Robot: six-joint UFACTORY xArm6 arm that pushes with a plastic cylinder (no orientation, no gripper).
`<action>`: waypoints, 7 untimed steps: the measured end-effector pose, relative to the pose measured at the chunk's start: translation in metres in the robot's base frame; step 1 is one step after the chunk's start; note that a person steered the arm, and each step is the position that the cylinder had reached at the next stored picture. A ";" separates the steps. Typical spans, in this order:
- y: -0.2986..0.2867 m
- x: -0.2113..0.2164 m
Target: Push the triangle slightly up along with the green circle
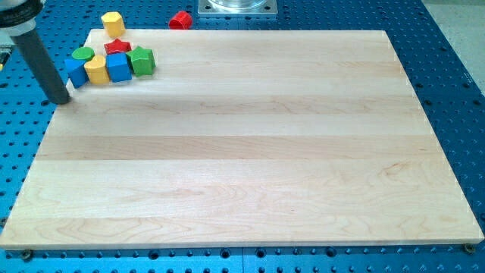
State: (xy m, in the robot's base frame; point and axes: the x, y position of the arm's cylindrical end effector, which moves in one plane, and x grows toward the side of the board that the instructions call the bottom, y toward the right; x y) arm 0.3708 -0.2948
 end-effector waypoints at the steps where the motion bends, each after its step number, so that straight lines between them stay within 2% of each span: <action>1: 0.002 -0.020; 4: 0.002 -0.042; 7: 0.006 -0.044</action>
State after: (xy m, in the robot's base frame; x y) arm 0.3269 -0.2887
